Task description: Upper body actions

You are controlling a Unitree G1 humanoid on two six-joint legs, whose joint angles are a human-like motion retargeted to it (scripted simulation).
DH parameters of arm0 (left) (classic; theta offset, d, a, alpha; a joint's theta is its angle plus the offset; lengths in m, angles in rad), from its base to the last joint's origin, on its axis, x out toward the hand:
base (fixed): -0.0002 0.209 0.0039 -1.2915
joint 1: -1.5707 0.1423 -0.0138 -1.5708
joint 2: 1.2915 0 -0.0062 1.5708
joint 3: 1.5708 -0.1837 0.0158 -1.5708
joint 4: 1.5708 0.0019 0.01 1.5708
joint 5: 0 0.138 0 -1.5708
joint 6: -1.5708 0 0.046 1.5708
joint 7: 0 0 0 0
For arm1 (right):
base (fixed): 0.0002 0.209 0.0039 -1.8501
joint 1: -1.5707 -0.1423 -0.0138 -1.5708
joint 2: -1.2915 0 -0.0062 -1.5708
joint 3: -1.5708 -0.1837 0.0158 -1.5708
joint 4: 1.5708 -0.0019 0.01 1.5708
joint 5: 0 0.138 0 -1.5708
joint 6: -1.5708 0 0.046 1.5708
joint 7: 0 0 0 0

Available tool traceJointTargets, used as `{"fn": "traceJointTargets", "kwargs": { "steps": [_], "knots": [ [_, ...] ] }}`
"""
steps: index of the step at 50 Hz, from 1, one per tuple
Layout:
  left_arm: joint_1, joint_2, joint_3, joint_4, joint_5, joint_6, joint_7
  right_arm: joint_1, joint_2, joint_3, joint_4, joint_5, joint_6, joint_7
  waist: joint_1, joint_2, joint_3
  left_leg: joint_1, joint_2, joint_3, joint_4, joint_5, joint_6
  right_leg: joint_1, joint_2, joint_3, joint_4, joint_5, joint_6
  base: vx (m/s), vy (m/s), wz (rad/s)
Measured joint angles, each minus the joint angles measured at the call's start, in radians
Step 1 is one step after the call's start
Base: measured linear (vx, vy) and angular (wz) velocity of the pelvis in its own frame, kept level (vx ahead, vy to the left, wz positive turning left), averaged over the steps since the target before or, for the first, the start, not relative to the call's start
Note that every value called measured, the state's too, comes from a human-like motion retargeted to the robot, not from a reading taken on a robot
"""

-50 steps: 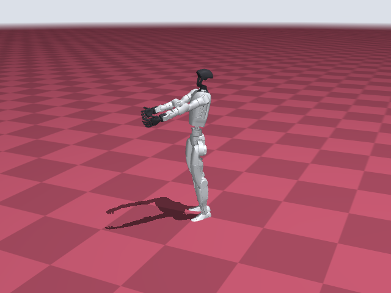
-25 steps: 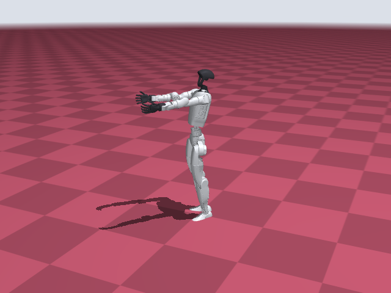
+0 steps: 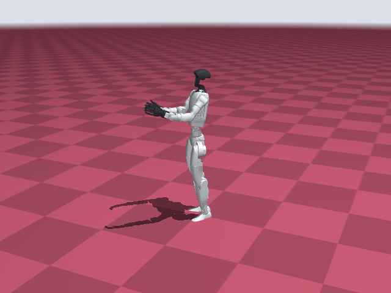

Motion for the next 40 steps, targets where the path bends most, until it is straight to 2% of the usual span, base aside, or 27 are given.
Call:
{"fn": "traceJointTargets", "kwargs": {
  "steps": [5, 9, 11, 15, 18, 20, 22, 23, 25, 28, 30, 32, 33, 35, 37, 40],
  "knots": [
    [0.345, -0.073, 0.010, -0.245, -0.028, -0.099, -0.020, 0.265, 0.004, -0.008, -0.042, -0.144, -0.058, 0.052, -0.013, -0.006, 0.027, -0.009, -0.001, 0.000, -0.003, 0.002, -0.002, -0.011, -0.004, 0.000, -0.001, 0.002, 0.002, 0.01, -0.06, 0.00],
    [0.599, -0.207, 0.038, -0.280, 0.082, -0.169, -0.042, 0.448, 0.024, -0.056, 0.107, -0.294, -0.046, -0.018, -0.012, -0.008, 0.038, -0.016, 0.001, 0.003, -0.008, 0.002, -0.003, -0.024, -0.004, 0.004, 0.000, 0.004, 0.005, 0.03, -0.03, -0.02],
    [0.686, -0.285, 0.056, -0.237, 0.129, -0.178, -0.057, 0.514, 0.024, -0.082, 0.224, -0.320, -0.050, -0.048, -0.004, -0.011, 0.053, -0.013, 0.001, 0.005, -0.010, 0.002, -0.002, -0.024, -0.005, 0.006, 0.001, 0.005, 0.005, 0.00, 0.00, 0.00],
    [0.777, -0.398, 0.116, -0.051, 0.142, -0.143, -0.104, 0.581, 0.001, -0.119, 0.519, -0.417, -0.057, -0.058, 0.005, -0.023, 0.093, -0.002, -0.003, 0.006, -0.010, 0.003, -0.002, -0.013, -0.009, 0.007, 0.000, 0.007, 0.006, -0.01, -0.01, 0.00],
    [0.799, -0.393, 0.148, 0.148, 0.125, -0.146, -0.145, 0.555, -0.036, -0.129, 0.841, -0.621, -0.055, -0.115, 0.007, -0.030, 0.105, 0.000, -0.006, 0.005, -0.009, 0.004, -0.002, -0.008, -0.012, 0.005, -0.002, 0.007, 0.006, -0.01, -0.03, 0.02],
    [0.800, -0.368, 0.153, 0.285, 0.144, -0.186, -0.122, 0.524, -0.050, -0.139, 1.071, -0.750, 0.043, -0.203, 0.010, -0.030, 0.100, -0.003, -0.006, 0.002, -0.009, 0.004, -0.001, -0.010, -0.012, 0.004, -0.003, 0.007, 0.007, 0.00, 0.00, 0.00],
    [0.793, -0.337, 0.147, 0.410, 0.200, -0.232, -0.052, 0.526, -0.055, -0.135, 1.200, -0.784, 0.203, -0.226, 0.014, -0.026, 0.096, -0.006, -0.006, 0.001, -0.010, 0.004, -0.001, -0.012, -0.011, 0.003, -0.003, 0.007, 0.007, 0.00, 0.00, 0.00],
    [0.781, -0.322, 0.148, 0.476, 0.240, -0.249, -0.011, 0.551, -0.053, -0.129, 1.200, -0.772, 0.286, -0.194, 0.017, -0.025, 0.096, -0.007, -0.006, 0.001, -0.010, 0.005, -0.001, -0.012, -0.011, 0.003, -0.003, 0.007, 0.007, 0.00, 0.00, 0.00],
    [0.750, -0.296, 0.158, 0.606, 0.323, -0.248, 0.076, 0.589, -0.039, -0.122, 1.200, -0.719, 0.390, -0.119, 0.019, -0.027, 0.099, -0.008, -0.007, -0.003, -0.008, 0.006, -0.001, -0.011, -0.012, -0.001, -0.004, 0.007, 0.007, 0.00, 0.00, 0.00],
    [0.700, -0.267, 0.180, 0.802, 0.374, -0.155, 0.142, 0.624, -0.014, -0.149, 1.200, -0.621, 0.347, -0.034, 0.017, -0.033, 0.103, -0.009, -0.011, -0.011, -0.007, 0.008, 0.000, -0.004, -0.015, -0.008, -0.006, 0.005, 0.007, 0.00, 0.00, 0.00],
    [0.676, -0.248, 0.196, 0.928, 0.368, -0.053, 0.100, 0.629, -0.002, -0.164, 1.200, -0.574, 0.303, 0.012, 0.004, -0.042, 0.104, -0.005, -0.028, -0.017, -0.009, 0.009, 0.003, -0.011, -0.001, -0.016, -0.010, 0.009, -0.023, 0.01, -0.01, 0.24],
    [0.669, -0.229, 0.206, 1.015, 0.355, 0.118, -0.027, 0.612, 0.004, -0.164, 1.200, -0.592, 0.319, 0.014, -0.027, -0.038, 0.099, -0.006, -0.031, -0.029, -0.010, 0.011, 0.004, -0.010, -0.001, -0.030, -0.014, 0.010, -0.025, -0.01, 0.00, 0.27],
    [0.672, -0.226, 0.207, 1.038, 0.361, 0.219, -0.118, 0.599, 0.003, -0.159, 1.200, -0.624, 0.330, -0.001, -0.042, -0.033, 0.097, -0.008, -0.031, -0.030, -0.010, 0.011, 0.004, -0.011, -0.001, -0.032, -0.015, 0.011, -0.024, 0.00, 0.00, 0.00],
    [0.690, -0.222, 0.199, 1.062, 0.417, 0.360, -0.331, 0.566, -0.005, -0.139, 1.200, -0.708, 0.333, -0.030, -0.080, -0.018, 0.092, -0.010, -0.027, -0.040, -0.010, 0.012, 0.005, -0.015, -0.007, -0.046, -0.014, 0.016, -0.016, 0.00, 0.00, 0.00],
    [0.711, -0.226, 0.194, 1.069, 0.492, 0.371, -0.500, 0.531, -0.016, -0.108, 1.197, -0.798, 0.323, -0.034, -0.091, -0.005, 0.090, -0.003, -0.026, -0.026, -0.015, 0.007, 0.006, -0.035, -0.001, -0.036, -0.002, 0.021, -0.023, -0.02, 0.05, -0.18],
    [0.728, -0.251, 0.182, 1.052, 0.556, 0.336, -0.560, 0.489, -0.027, -0.064, 1.162, -0.900, 0.307, -0.016, -0.161, 0.013, 0.092, 0.014, -0.041, -0.070, -0.031, -0.002, 0.016, -0.026, -0.005, -0.083, -0.008, 0.019, -0.012, -0.02, 0.02, 0.33]
  ]
}}
